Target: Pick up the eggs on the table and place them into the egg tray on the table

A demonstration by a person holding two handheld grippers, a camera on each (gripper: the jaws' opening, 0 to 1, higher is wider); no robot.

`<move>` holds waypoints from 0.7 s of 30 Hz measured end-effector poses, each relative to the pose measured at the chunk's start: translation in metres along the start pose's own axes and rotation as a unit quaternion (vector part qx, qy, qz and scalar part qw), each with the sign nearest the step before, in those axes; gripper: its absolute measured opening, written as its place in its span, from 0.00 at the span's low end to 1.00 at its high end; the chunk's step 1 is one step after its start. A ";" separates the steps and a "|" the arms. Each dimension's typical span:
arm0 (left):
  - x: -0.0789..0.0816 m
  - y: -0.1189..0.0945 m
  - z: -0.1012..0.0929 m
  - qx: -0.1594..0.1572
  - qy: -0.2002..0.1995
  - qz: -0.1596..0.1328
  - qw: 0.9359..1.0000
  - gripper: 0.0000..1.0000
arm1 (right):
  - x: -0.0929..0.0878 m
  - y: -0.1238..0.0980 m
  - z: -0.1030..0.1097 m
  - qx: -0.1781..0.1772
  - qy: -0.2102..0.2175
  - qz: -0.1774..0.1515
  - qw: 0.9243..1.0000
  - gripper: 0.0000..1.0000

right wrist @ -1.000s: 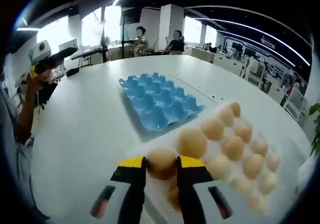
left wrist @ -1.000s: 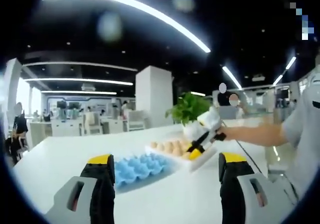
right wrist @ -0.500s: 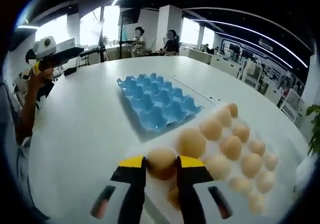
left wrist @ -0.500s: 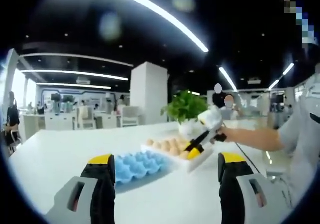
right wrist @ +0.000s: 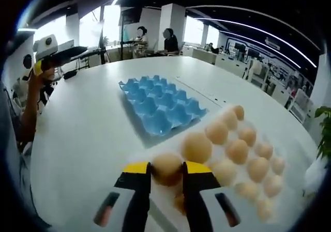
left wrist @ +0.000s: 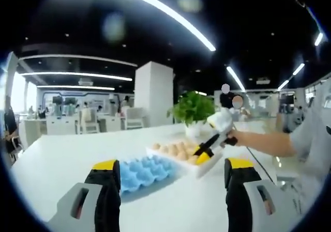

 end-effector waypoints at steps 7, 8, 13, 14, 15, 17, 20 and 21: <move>-0.007 -0.003 0.007 0.011 -0.002 0.011 1.000 0.84 | 0.005 -0.008 0.004 -0.008 0.000 -0.002 1.000 0.25; -0.006 -0.004 0.008 0.013 -0.002 0.010 1.000 0.84 | 0.006 -0.010 0.002 -0.010 0.000 -0.003 1.000 0.25; -0.002 -0.008 0.008 0.013 0.000 0.002 1.000 0.84 | 0.010 -0.015 -0.002 -0.015 0.001 -0.005 1.000 0.25; -0.002 -0.009 0.008 0.014 0.000 0.001 1.000 0.84 | 0.012 -0.016 -0.001 -0.016 0.003 -0.008 1.000 0.25; -0.001 -0.009 0.008 0.014 0.001 0.001 1.000 0.84 | 0.013 -0.017 -0.001 -0.016 0.005 -0.011 1.000 0.25; -0.001 -0.009 0.008 0.015 0.001 -0.001 1.000 0.84 | 0.016 -0.018 -0.001 -0.016 0.008 -0.017 1.000 0.25; -0.001 -0.009 0.009 0.017 0.000 0.000 1.000 0.84 | 0.024 -0.018 -0.003 -0.014 0.012 -0.033 0.999 0.25; -0.001 -0.009 0.009 0.017 0.000 0.000 1.000 0.84 | 0.028 -0.017 -0.004 -0.011 0.014 -0.037 0.999 0.25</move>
Point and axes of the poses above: the point that each gripper's makers call its tool centre point, and the gripper's own axes: y roughly forward along the fingers, z roughly to its left, x roughly out of its top, the point moved 10 cm from there along -y, roughly backward along the fingers
